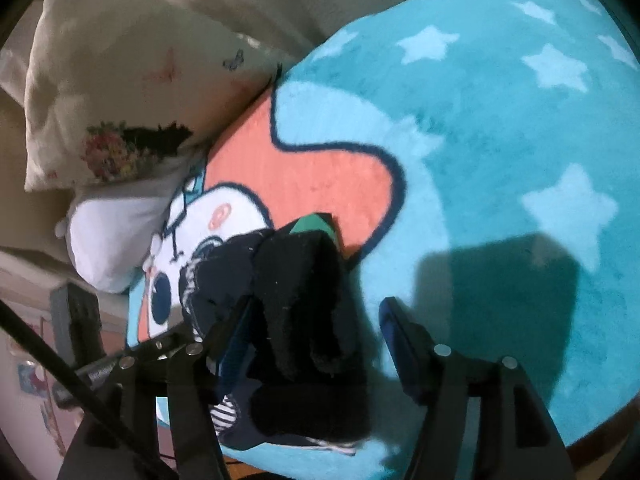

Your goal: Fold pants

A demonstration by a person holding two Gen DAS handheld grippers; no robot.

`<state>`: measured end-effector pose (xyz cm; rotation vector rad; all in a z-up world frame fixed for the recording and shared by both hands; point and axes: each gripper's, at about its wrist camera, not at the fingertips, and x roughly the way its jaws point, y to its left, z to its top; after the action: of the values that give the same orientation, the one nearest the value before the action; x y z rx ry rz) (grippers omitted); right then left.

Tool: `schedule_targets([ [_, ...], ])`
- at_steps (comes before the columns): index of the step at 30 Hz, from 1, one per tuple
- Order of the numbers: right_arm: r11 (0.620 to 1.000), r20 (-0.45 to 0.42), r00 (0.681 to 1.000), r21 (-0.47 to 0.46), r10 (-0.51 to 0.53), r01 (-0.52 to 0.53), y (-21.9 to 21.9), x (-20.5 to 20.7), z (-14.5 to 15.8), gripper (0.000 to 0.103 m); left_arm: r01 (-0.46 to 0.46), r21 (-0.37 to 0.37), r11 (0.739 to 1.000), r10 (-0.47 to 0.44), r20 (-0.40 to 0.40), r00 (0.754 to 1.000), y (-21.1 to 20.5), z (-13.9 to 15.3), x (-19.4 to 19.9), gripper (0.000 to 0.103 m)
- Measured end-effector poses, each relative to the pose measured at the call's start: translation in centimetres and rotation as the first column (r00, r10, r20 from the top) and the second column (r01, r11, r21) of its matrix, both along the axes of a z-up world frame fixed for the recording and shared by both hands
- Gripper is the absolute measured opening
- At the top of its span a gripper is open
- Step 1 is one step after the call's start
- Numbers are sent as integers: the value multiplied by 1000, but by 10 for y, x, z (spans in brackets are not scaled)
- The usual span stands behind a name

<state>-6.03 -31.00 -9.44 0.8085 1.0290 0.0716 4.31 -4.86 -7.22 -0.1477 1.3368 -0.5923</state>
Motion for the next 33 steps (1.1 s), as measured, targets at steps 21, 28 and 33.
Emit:
schedule_targets([
  [21, 987, 143, 979, 48, 146, -154, 22, 46, 48, 35, 43, -46, 998, -41, 46, 998, -35, 44, 21, 24],
  [28, 982, 133, 973, -15, 190, -190, 29, 101, 51, 35, -5, 28, 1000, 3, 78, 997, -40, 40, 59, 24],
  [33, 987, 64, 985, -24, 157, -156, 22, 121, 25, 48, -68, 64, 996, 66, 43, 997, -37, 15, 79, 35],
])
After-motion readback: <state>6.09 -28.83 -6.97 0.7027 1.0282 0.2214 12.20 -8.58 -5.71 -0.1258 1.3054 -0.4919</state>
